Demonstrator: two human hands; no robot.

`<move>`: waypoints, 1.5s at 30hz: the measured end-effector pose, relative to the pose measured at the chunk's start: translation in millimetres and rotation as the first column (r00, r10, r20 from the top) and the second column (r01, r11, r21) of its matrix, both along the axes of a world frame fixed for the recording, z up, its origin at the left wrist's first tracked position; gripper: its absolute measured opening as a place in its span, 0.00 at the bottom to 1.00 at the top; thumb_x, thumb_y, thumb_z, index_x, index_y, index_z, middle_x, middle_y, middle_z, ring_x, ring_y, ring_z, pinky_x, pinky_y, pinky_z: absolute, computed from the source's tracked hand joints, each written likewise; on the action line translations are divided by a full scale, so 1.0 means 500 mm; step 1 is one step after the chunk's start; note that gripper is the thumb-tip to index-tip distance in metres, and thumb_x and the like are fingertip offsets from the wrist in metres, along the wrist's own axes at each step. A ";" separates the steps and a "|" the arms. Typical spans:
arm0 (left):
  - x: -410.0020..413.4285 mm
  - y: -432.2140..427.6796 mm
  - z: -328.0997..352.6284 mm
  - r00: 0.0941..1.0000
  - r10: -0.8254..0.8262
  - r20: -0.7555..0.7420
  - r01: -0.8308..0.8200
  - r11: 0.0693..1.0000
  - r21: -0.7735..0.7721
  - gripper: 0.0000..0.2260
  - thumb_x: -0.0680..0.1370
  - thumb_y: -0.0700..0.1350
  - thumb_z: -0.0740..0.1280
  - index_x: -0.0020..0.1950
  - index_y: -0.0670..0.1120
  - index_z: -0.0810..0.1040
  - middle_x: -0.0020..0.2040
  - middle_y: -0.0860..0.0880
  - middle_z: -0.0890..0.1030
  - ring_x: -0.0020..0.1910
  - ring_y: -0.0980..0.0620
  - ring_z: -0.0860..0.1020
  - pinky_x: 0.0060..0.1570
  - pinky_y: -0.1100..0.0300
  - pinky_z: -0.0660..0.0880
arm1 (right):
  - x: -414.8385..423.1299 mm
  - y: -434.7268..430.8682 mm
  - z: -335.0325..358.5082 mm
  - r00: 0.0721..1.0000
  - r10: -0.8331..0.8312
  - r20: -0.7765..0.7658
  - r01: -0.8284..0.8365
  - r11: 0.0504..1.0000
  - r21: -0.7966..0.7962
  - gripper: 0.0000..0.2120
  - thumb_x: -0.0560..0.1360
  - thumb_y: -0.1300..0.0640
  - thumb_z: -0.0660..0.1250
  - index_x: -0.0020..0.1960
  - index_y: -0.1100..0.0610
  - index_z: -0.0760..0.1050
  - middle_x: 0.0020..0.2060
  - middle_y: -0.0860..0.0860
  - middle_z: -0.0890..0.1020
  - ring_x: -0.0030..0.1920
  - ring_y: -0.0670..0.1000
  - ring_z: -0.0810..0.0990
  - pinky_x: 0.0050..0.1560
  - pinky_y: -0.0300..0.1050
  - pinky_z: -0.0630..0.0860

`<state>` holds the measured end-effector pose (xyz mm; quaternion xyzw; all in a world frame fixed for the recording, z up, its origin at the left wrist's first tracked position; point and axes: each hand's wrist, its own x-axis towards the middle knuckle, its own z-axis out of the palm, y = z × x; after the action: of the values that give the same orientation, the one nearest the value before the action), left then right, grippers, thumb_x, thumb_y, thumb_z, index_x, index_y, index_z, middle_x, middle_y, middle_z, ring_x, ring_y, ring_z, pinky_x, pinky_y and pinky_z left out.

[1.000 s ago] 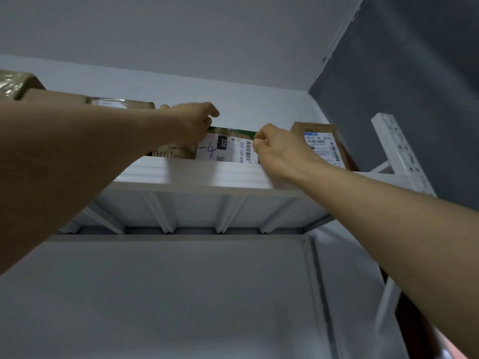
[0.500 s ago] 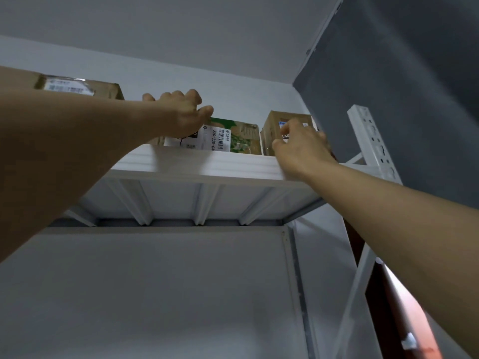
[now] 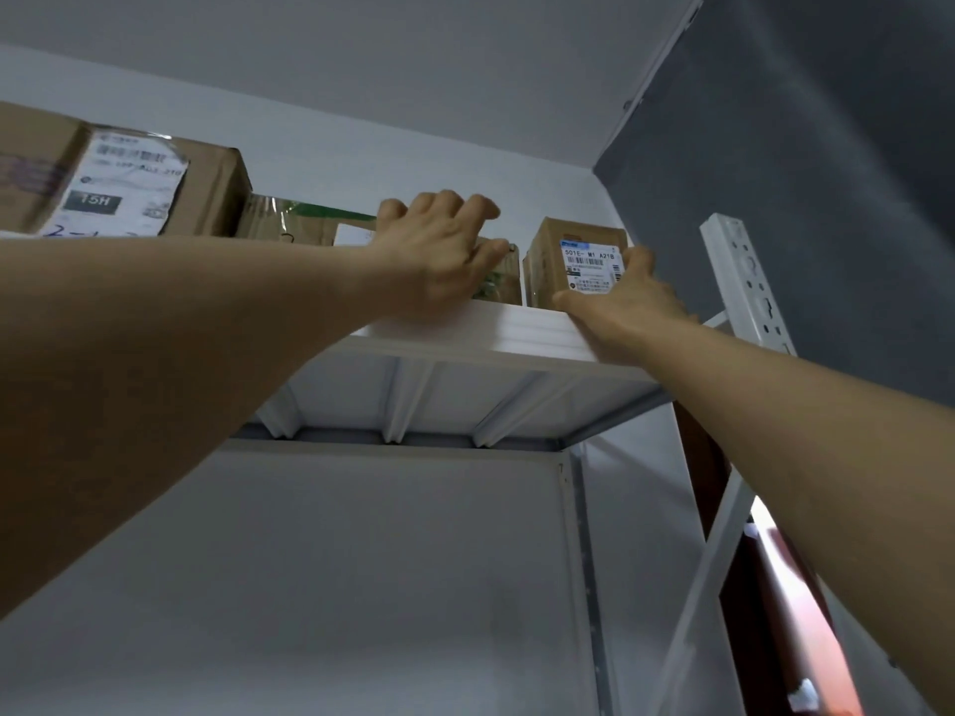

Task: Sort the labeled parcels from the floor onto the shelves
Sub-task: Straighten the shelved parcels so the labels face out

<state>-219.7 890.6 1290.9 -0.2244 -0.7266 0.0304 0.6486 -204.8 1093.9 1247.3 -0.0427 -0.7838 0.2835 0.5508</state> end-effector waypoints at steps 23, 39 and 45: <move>0.003 -0.006 -0.010 0.982 -0.179 0.054 0.169 0.974 0.148 0.21 0.83 0.57 0.50 0.75 0.53 0.61 0.70 0.45 0.71 0.70 0.43 0.65 0.66 0.44 0.58 | -0.024 0.017 0.025 0.989 0.119 -0.090 -0.125 0.990 -0.059 0.22 0.82 0.53 0.59 0.73 0.53 0.56 0.39 0.46 0.70 0.53 0.58 0.75 0.72 0.62 0.63; -0.004 0.140 0.074 0.971 -0.089 0.223 0.056 0.987 0.152 0.26 0.82 0.61 0.38 0.74 0.52 0.57 0.73 0.45 0.67 0.74 0.39 0.59 0.68 0.39 0.55 | -0.019 0.058 0.019 0.999 -0.009 -0.033 0.010 1.000 0.026 0.22 0.81 0.59 0.58 0.75 0.56 0.61 0.62 0.54 0.77 0.65 0.60 0.74 0.71 0.57 0.64; -0.025 0.165 0.113 0.940 -0.052 0.338 -0.028 0.973 0.229 0.34 0.79 0.68 0.36 0.78 0.54 0.60 0.79 0.39 0.59 0.78 0.36 0.53 0.73 0.37 0.47 | -0.048 0.074 0.030 0.999 -0.028 -0.041 0.028 1.000 -0.002 0.18 0.82 0.57 0.55 0.71 0.54 0.66 0.63 0.52 0.78 0.65 0.58 0.75 0.71 0.56 0.60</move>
<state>-232.0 973.3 1347.4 -0.1538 -0.8253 -0.0974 0.5345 -228.9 1130.7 1262.1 -0.0480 -0.7716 0.2770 0.5706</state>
